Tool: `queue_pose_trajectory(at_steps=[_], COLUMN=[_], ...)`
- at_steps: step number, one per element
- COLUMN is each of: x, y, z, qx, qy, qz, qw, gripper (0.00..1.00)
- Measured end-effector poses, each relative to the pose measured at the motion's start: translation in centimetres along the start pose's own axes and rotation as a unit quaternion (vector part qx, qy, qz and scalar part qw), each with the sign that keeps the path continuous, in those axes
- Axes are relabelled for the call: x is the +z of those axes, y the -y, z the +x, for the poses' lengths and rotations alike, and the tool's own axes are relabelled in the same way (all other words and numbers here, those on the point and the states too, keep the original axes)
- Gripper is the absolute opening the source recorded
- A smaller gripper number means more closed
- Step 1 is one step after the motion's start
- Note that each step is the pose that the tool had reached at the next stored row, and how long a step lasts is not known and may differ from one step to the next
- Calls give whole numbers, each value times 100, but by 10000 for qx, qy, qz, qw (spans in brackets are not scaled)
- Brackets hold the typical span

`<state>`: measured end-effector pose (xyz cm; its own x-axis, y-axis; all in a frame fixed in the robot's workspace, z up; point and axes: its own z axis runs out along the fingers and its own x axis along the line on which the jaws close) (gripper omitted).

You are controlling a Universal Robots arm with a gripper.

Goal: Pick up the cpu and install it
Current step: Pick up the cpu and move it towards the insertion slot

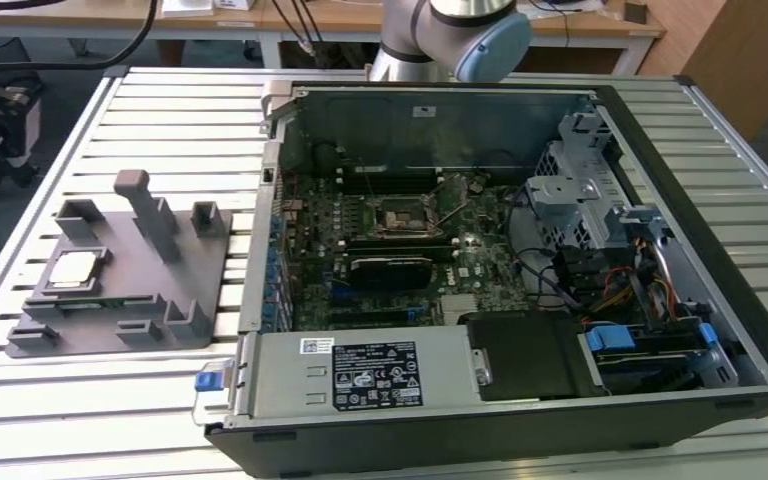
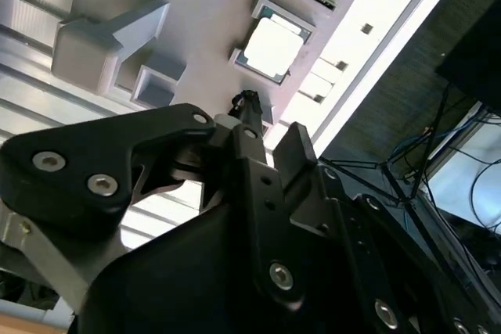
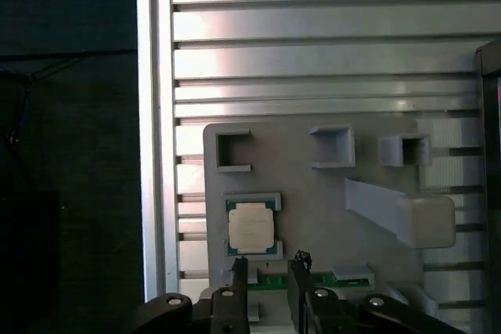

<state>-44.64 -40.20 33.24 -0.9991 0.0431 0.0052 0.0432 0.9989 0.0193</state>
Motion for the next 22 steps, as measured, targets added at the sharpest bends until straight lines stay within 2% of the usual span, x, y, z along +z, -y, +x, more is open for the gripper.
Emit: queue_pose_trajectory(at_steps=[1, 2, 4, 5, 7, 8, 10, 12, 13, 22], x=[10, 23, 56, 74, 112, 130, 166, 204, 222, 384], y=[2, 7, 22, 30, 36, 39, 45, 50, 51, 55], z=[0, -1, -2, -2, -2, -3, -1, 8, 15, 24], qx=[-38, -74, -128, -150, -195, -216, -244, -253, -254, -254], qy=[-2, -2, -3, -4, -5, -5, -6, -6, -6, -6], qz=[0, 0, 1, 1, 1, 1, 1, 1, 1, 1], qw=[10000, 10000, 9999, 9999, 9998, 9998, 9997, 9997, 9997, 9997], gripper=[35, 35, 47, 47, 58, 58, 70, 70, 76, 76])
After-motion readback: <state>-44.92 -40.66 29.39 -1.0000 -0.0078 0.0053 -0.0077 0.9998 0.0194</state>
